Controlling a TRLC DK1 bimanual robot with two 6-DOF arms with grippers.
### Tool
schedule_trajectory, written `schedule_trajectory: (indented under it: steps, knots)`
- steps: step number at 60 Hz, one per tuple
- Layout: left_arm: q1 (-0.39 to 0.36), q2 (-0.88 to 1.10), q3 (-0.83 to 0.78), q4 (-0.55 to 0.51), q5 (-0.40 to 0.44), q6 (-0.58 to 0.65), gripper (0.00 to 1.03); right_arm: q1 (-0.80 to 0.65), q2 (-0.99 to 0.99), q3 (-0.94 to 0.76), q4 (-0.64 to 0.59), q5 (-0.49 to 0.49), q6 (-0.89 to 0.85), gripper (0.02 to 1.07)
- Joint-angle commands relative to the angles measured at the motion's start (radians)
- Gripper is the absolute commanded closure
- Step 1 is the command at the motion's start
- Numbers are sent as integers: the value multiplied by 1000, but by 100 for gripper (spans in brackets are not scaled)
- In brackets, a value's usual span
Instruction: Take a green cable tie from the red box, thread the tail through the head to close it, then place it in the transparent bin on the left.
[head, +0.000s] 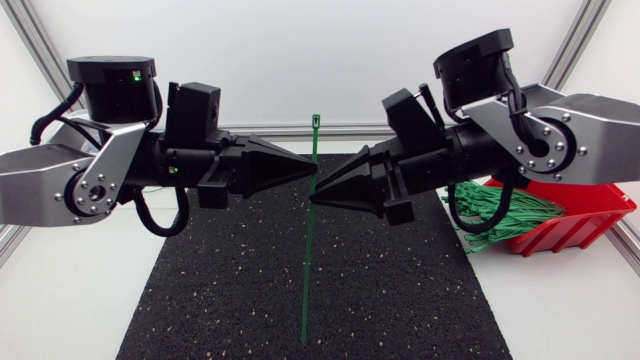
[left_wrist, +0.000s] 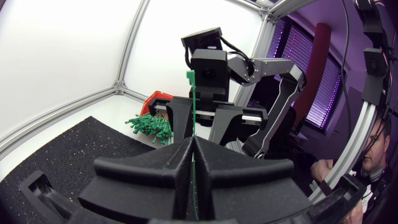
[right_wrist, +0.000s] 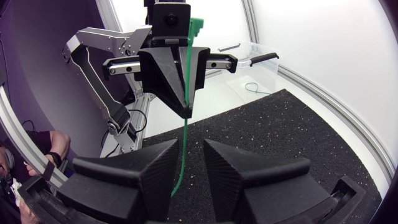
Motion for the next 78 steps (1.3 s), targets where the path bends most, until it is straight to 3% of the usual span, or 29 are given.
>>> schedule_trajectory:
  steps: [1,12,18,47,55,68,78]
  knots:
    - [-6,-10,11,14,6,-22,100,6,14,34,14,5,23,75]
    - [-6,-2,11,17,6,-22,100,9,9,34,19,5,21,86]
    - [-9,2,9,20,6,-22,100,15,8,34,19,5,21,101]
    - [-6,2,14,20,6,-27,99,20,5,11,23,9,25,101]
    - [0,2,16,20,6,-32,82,20,5,10,23,9,25,101]
    - [45,1,32,15,7,-42,46,20,2,2,23,9,23,101]
    - [92,-5,62,11,41,-62,33,15,3,-6,25,9,21,101]
